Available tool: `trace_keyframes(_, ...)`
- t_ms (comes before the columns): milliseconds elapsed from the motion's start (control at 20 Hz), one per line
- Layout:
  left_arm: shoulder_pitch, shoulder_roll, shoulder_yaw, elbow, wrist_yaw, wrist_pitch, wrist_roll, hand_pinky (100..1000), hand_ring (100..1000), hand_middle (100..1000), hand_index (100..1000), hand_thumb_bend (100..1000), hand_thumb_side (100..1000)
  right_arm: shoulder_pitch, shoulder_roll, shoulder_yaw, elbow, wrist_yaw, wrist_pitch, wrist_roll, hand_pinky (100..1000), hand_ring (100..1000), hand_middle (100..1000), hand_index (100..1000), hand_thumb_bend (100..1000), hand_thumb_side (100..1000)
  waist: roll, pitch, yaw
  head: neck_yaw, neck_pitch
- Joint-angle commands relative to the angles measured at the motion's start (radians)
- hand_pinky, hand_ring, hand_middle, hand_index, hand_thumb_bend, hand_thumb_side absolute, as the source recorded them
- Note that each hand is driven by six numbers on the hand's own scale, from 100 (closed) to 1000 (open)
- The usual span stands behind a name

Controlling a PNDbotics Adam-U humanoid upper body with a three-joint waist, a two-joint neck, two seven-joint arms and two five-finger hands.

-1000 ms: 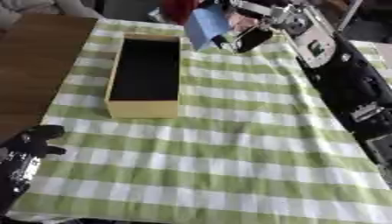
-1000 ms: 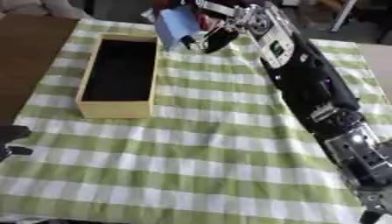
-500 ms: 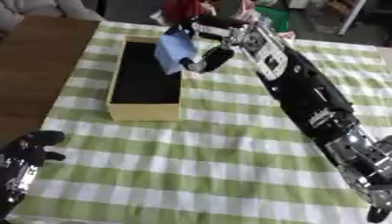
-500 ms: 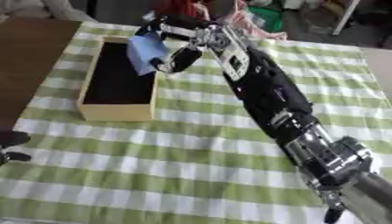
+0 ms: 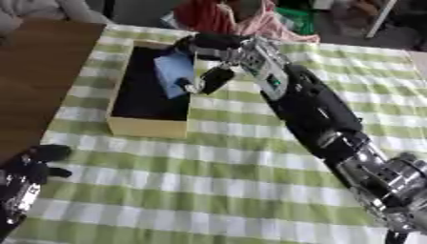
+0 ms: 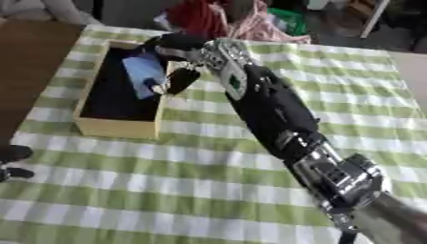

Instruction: Pick up objects on the table and place them in the box.

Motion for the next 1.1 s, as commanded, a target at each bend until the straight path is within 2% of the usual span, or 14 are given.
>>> trace_keyframes(50, -0.008, 0.008, -0.002, -0.012, 0.000, 0.000, -0.004, 688, 844, 748, 724, 100, 600, -0.017, -0.013, 0.002, -0.042, 0.051, -0.015, -0.059, 887, 983, 961, 1000, 290, 522, 0.008, -0.016, -0.002, 0.000, -0.009)
trace_keyframes(150, -0.007, 0.008, -0.002, -0.012, 0.000, 0.000, -0.004, 688, 844, 748, 724, 100, 599, -0.017, -0.015, 0.002, -0.056, 0.062, -0.018, -0.095, 885, 983, 974, 1000, 318, 528, 0.009, -0.017, -0.003, 0.001, -0.009)
trace_keyframes(300, -0.004, 0.008, -0.001, -0.012, 0.000, 0.000, -0.003, 688, 844, 748, 724, 100, 600, -0.017, -0.021, 0.002, -0.083, 0.065, 0.000, -0.166, 881, 977, 968, 1000, 306, 509, 0.010, -0.019, -0.005, 0.002, -0.008)
trace_keyframes(500, 0.000, 0.008, 0.002, -0.011, 0.000, 0.001, -0.001, 688, 844, 748, 724, 100, 600, -0.012, -0.038, 0.005, -0.118, 0.014, 0.025, -0.217, 854, 980, 915, 994, 213, 462, 0.011, -0.024, -0.016, 0.010, -0.006)
trace_keyframes(700, 0.006, 0.009, 0.011, -0.011, -0.002, 0.003, 0.007, 688, 844, 748, 724, 100, 598, 0.013, -0.091, 0.008, -0.198, -0.148, 0.056, -0.215, 827, 967, 843, 976, 100, 392, 0.012, -0.030, -0.044, 0.033, 0.000)
trace_keyframes(1100, 0.020, 0.010, 0.038, -0.012, -0.008, 0.005, 0.035, 687, 845, 749, 723, 100, 595, 0.165, -0.250, -0.054, -0.447, -0.508, 0.220, -0.246, 757, 978, 760, 934, 100, 368, 0.020, -0.036, -0.110, 0.090, 0.006)
